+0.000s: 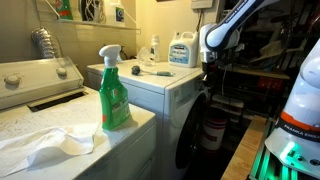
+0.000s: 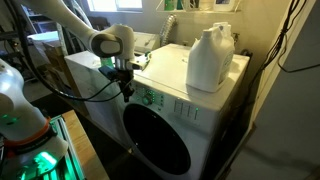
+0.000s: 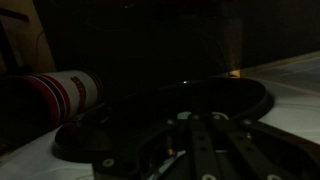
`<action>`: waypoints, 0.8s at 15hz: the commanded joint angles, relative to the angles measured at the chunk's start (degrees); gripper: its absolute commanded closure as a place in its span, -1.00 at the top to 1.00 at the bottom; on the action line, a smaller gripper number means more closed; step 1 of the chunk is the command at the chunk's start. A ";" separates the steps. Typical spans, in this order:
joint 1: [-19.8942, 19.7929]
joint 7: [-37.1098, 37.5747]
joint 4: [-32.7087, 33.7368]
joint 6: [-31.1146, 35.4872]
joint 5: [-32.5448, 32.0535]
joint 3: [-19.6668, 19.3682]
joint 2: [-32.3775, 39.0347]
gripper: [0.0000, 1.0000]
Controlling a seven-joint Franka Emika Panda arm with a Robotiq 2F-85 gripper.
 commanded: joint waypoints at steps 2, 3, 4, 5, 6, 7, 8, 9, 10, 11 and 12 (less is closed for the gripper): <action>-0.62 -2.32 0.72 -12.28 -0.27 -0.47 -11.85 -1.00; -0.87 -2.16 1.29 -13.90 -0.51 -0.57 -14.13 -1.00; -1.07 -2.29 1.83 -15.23 -0.62 -0.72 -16.29 -0.97; -1.23 -2.68 2.52 -16.62 -0.41 -0.97 -18.36 -0.75; -1.41 -2.96 3.11 -17.27 -0.20 -1.23 -20.31 -0.46; -1.58 -3.28 3.79 -18.04 -0.06 -1.50 -22.09 -0.39; -1.80 -3.41 4.14 -17.45 -0.10 -1.77 -23.95 -0.28; -2.31 -2.99 4.21 -15.84 -1.00 -1.65 -25.75 -0.14; -2.41 -3.06 4.42 -15.62 -0.78 -1.78 -27.35 0.03; -2.34 -3.62 4.73 -15.90 -0.59 -1.95 -28.94 0.16; -2.22 -4.02 4.73 -16.43 -0.49 -1.96 -30.61 0.34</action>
